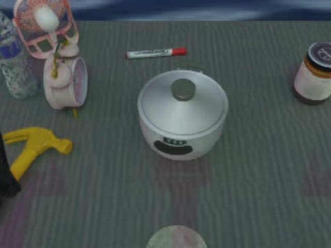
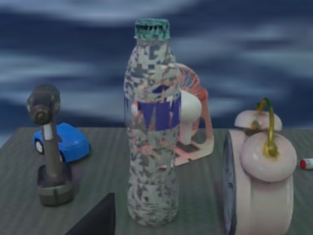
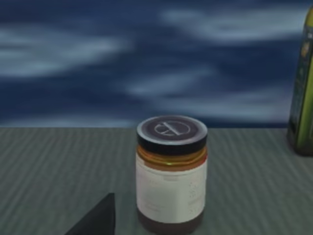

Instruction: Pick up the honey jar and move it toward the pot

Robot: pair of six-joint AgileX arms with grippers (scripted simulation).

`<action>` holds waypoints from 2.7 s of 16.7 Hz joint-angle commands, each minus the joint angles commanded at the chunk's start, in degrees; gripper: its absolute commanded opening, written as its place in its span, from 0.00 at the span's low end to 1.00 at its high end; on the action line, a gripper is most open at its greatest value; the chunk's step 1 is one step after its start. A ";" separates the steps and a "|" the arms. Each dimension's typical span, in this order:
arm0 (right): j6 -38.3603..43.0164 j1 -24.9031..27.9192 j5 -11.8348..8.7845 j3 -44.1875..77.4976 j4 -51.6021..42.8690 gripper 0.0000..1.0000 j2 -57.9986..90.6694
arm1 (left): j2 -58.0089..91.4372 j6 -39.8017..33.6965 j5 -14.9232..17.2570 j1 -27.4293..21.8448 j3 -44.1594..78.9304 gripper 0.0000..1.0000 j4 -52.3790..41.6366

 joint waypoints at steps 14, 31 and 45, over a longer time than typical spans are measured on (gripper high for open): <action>-4.09 -2.40 0.69 40.75 -29.93 1.00 39.36 | 0.00 0.00 0.00 0.00 0.00 1.00 0.00; -23.14 -1.12 -1.04 139.10 -83.04 1.00 136.60 | 0.00 0.00 0.00 0.00 0.00 1.00 0.00; -26.47 0.29 -2.15 148.15 -85.11 1.00 147.61 | 0.00 0.00 0.00 0.00 0.00 1.00 0.00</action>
